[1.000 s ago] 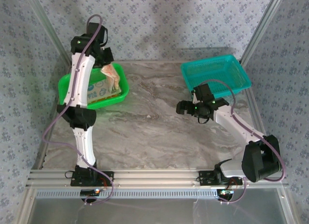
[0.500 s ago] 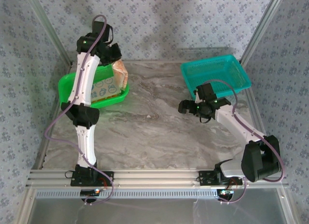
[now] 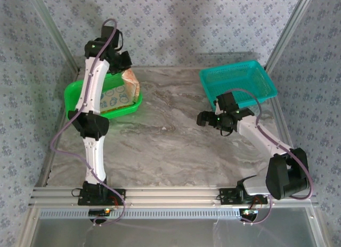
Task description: Fold and stack the towels
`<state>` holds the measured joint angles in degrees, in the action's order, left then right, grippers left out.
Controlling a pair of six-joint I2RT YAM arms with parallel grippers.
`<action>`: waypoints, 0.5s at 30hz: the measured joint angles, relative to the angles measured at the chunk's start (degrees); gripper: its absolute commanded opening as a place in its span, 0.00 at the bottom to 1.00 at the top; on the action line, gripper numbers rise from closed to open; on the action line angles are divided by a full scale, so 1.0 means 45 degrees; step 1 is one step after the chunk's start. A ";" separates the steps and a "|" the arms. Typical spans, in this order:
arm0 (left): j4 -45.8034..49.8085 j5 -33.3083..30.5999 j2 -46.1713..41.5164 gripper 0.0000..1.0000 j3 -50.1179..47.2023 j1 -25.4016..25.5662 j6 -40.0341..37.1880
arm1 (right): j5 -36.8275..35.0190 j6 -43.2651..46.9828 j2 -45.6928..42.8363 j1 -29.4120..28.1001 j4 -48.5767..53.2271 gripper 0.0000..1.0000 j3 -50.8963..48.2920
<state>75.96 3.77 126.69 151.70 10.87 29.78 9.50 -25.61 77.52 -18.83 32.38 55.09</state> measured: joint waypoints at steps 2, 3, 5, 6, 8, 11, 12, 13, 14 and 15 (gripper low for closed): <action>-0.0010 -0.0039 -0.0131 0.00 -0.0481 -0.0248 -0.0214 | -0.0005 -0.0005 0.0097 -0.0005 -0.0015 1.00 0.0000; -0.0010 -0.0039 -0.0209 0.00 -0.0748 -0.0369 -0.0340 | -0.0005 -0.0005 0.0146 -0.0019 -0.0024 1.00 0.0000; -0.0005 -0.0058 -0.0374 0.00 -0.1205 -0.0593 -0.0559 | -0.0015 -0.0005 0.0243 -0.0078 -0.0053 1.00 0.0000; -0.0010 -0.0087 -0.0510 0.00 -0.1481 -0.0709 -0.0704 | -0.0010 -0.0005 0.0291 -0.0126 -0.0063 1.00 0.0005; -0.0005 -0.0155 -0.0821 0.00 -0.2011 -0.0952 -0.0962 | -0.0010 -0.0010 0.0389 -0.0243 -0.0083 1.00 0.0005; -0.0063 -0.0306 -0.1399 0.00 -0.2832 -0.1350 -0.1307 | -0.0010 -0.0005 0.0588 -0.0432 -0.0097 1.00 0.0078; -0.0102 -0.0379 -0.1632 0.00 -0.3181 -0.1506 -0.1423 | -0.0015 -0.0010 0.0661 -0.0495 -0.0102 1.00 0.0121; -0.0180 -0.0413 -0.1894 0.00 -0.3599 -0.1695 -0.1530 | -0.0015 -0.0010 0.0738 -0.0559 -0.0102 1.00 0.0175; -0.0223 -0.0471 -0.2079 0.00 -0.3895 -0.1841 -0.1613 | -0.0015 -0.0010 0.0792 -0.0602 -0.0097 1.00 0.0223; -0.0296 -0.0515 -0.2288 0.00 -0.4260 -0.2035 -0.1690 | -0.0015 -0.0010 0.0855 -0.0656 -0.0102 1.00 0.0287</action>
<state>74.63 1.45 116.40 132.53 1.72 22.17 9.43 -25.65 81.36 -21.78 31.92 56.38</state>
